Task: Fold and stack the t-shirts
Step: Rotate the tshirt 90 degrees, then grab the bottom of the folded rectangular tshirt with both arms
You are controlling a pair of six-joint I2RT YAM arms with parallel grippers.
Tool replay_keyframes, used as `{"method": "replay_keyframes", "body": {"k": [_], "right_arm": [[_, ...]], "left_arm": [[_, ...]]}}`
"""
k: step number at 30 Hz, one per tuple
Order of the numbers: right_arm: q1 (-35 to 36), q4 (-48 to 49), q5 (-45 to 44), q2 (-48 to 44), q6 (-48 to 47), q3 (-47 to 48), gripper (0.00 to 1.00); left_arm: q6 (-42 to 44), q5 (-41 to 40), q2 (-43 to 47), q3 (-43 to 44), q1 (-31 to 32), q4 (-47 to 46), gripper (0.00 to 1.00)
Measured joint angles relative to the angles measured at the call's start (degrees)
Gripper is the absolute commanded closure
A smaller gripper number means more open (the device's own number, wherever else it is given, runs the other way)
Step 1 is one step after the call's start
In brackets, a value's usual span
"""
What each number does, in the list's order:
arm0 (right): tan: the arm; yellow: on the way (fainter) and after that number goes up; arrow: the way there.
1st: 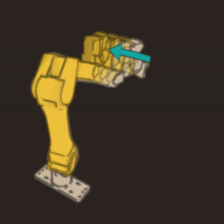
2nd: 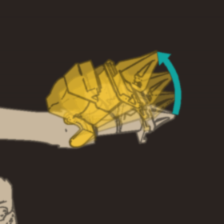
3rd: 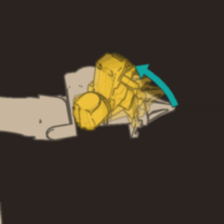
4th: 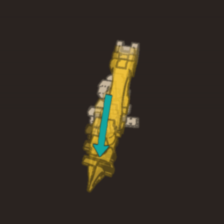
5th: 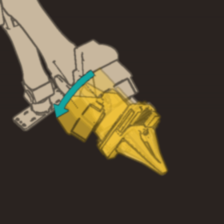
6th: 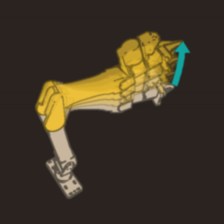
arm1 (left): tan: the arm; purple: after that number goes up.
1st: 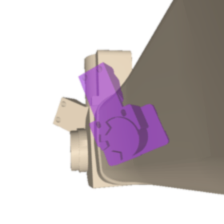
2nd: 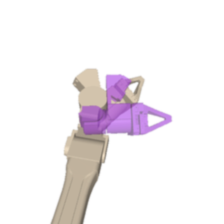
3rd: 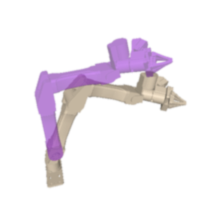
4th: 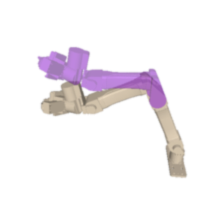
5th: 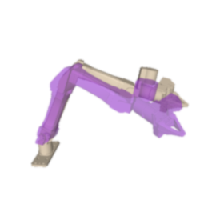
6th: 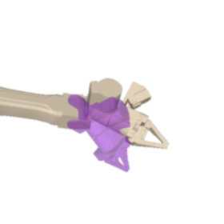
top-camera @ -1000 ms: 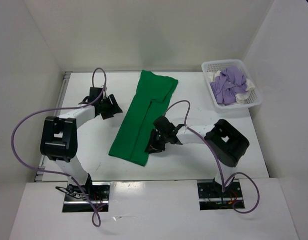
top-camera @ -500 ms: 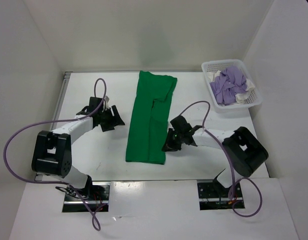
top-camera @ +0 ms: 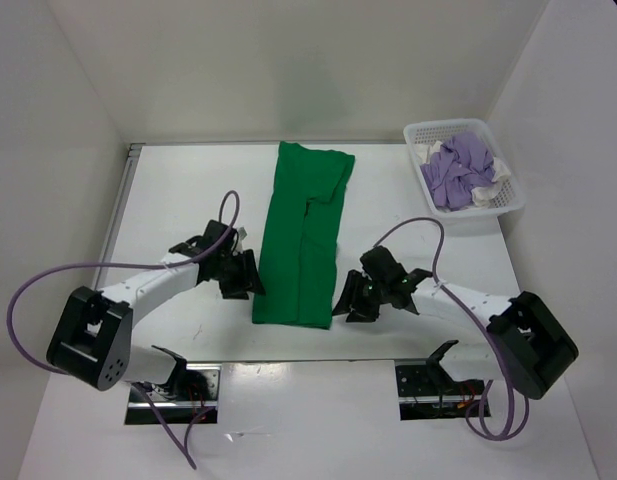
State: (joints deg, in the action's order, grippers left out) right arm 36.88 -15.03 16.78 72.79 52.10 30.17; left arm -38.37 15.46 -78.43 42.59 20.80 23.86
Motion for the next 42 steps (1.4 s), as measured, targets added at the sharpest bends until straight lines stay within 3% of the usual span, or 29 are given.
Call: {"method": "replay_keyframes", "body": {"k": [5,14,19,24,32,42], "right_arm": [[1.2,-0.9,1.0,-2.8,3.4,-3.1,0.47],[3.2,0.6,1.8,-2.3,5.6,-3.3,0.47],[4.7,3.7,2.8,1.7,7.1,-3.3,0.48],[4.9,7.3,3.0,2.6,8.4,-3.3,0.52],[4.9,8.7,2.5,3.2,9.0,-3.8,0.63],[4.9,9.3,2.8,4.3,8.8,-4.3,0.60]], "left_arm": [[-5.8,-4.0,6.9,-2.0,1.3,7.3,0.35],[-12.2,-2.8,6.2,-8.1,1.2,8.1,0.39],[-14.1,-1.3,5.4,-10.2,1.2,6.5,0.45],[-16.1,0.6,5.4,-11.5,1.2,3.0,0.43],[-17.9,2.8,5.6,-12.9,1.2,-2.0,0.46],[-17.2,1.7,8.3,-12.3,1.2,0.7,0.46]]}}
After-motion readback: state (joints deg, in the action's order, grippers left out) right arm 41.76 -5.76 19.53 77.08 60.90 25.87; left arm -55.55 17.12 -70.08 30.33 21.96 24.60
